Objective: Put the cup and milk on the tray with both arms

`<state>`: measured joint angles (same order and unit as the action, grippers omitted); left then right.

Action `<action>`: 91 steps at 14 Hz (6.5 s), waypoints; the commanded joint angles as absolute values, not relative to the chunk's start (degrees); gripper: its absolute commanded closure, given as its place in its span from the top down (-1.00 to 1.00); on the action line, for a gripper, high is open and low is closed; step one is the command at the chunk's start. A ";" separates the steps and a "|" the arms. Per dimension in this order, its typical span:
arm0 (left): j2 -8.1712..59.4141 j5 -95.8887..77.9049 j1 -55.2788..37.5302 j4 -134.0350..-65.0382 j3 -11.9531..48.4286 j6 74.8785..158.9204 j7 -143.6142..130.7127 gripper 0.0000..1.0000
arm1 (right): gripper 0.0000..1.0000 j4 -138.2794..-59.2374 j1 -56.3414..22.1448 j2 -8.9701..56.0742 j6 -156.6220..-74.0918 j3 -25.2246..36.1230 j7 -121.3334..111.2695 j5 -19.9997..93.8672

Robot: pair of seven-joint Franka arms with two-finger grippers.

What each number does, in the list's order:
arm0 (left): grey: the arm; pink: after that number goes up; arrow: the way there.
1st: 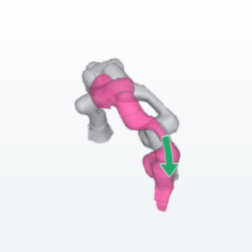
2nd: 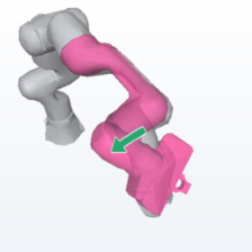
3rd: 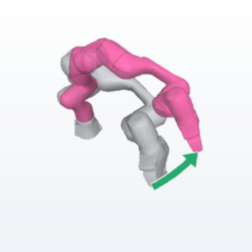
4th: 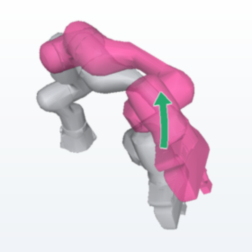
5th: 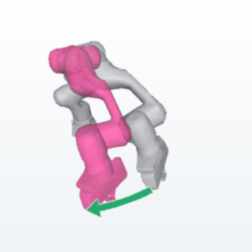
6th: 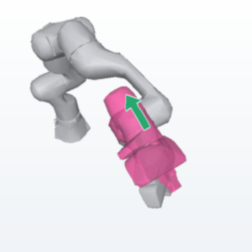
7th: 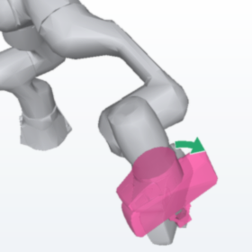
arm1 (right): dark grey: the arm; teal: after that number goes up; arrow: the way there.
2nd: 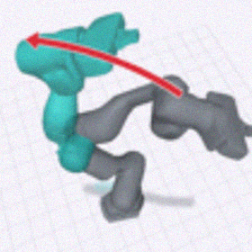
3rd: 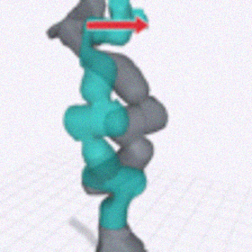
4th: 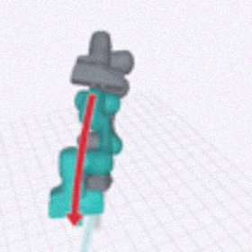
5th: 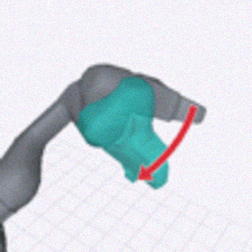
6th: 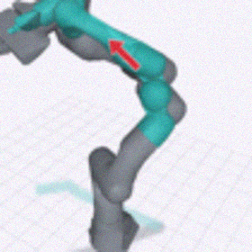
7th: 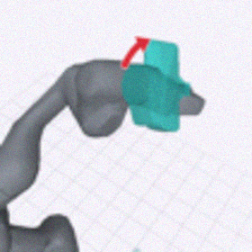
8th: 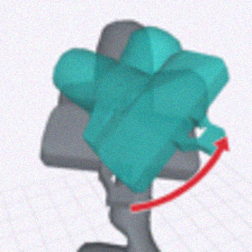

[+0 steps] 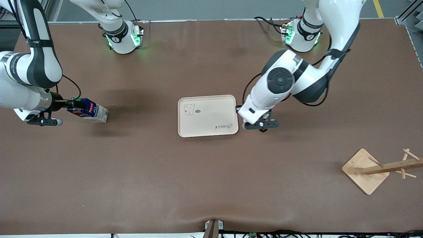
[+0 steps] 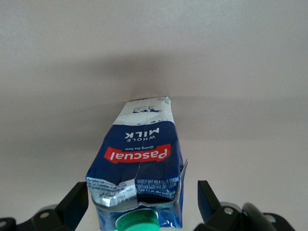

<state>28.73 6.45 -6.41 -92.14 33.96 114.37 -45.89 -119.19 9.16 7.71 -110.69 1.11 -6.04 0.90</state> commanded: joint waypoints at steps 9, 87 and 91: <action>42.79 8.96 -21.43 -81.74 29.28 111.97 -59.06 -1.00 | -1.00 -119.10 9.67 6.76 -111.27 0.35 -6.50 1.49; -1.05 3.08 -4.48 -86.57 -0.09 87.80 -4.22 1.00 | 1.00 -80.66 -11.70 9.78 -87.18 10.11 2.82 3.87; -1.49 3.08 -4.48 -86.92 -0.09 87.28 -4.13 1.00 | 1.00 -93.57 -7.65 -0.59 -91.22 10.20 2.64 3.78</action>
<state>-0.58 3.85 -4.39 -86.25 0.01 87.32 -3.83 -83.50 -8.65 7.53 -87.92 11.03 2.74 4.36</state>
